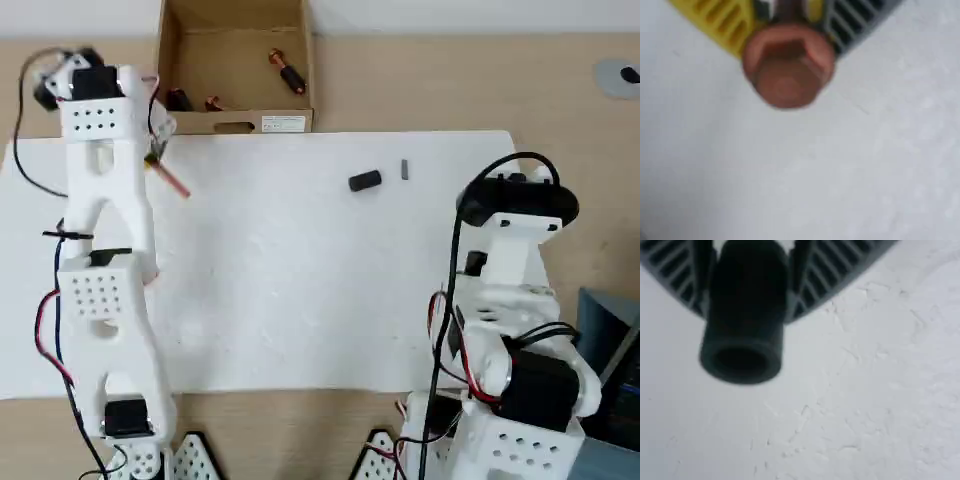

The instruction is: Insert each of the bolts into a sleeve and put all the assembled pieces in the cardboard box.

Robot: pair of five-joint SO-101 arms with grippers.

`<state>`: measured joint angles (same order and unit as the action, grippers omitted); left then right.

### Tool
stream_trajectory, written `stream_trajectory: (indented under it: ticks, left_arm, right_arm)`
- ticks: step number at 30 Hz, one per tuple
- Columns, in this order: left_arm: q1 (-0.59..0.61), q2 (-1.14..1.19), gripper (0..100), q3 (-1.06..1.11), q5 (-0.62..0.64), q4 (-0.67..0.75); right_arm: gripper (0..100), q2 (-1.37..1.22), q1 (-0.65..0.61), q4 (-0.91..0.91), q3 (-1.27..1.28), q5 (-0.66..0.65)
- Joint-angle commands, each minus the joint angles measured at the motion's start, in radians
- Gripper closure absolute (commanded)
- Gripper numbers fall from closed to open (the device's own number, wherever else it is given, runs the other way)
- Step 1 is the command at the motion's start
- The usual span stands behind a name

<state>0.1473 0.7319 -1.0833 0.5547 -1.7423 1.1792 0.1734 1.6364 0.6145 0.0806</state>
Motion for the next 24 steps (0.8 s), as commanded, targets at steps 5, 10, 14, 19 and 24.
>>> stream_trajectory:
  ticks: [5,10,14,19,24]
  left_arm:
    - [-0.097,-0.403,100,0.13,-0.057,-0.012]
    - [-0.163,-0.674,100,0.39,-0.126,-0.012]
    - [-0.203,-0.903,100,0.634,-0.235,-0.011]
    - [-0.227,-1.191,100,0.925,-0.301,0.043]
    - [-0.224,-1.42,100,1.221,-0.301,0.183]
  right_arm:
    - [98.9,0.012,0.007,0.025,-0.097,0.002]
    - [98.9,0.013,0.007,0.025,-0.11,0.002]
    - [98.9,0.036,0.007,0.023,-0.108,0.002]
    - [98.9,0.131,0.001,-0.002,-0.051,0.0]
    - [98.9,0.257,-0.001,-0.069,0.101,0.0]
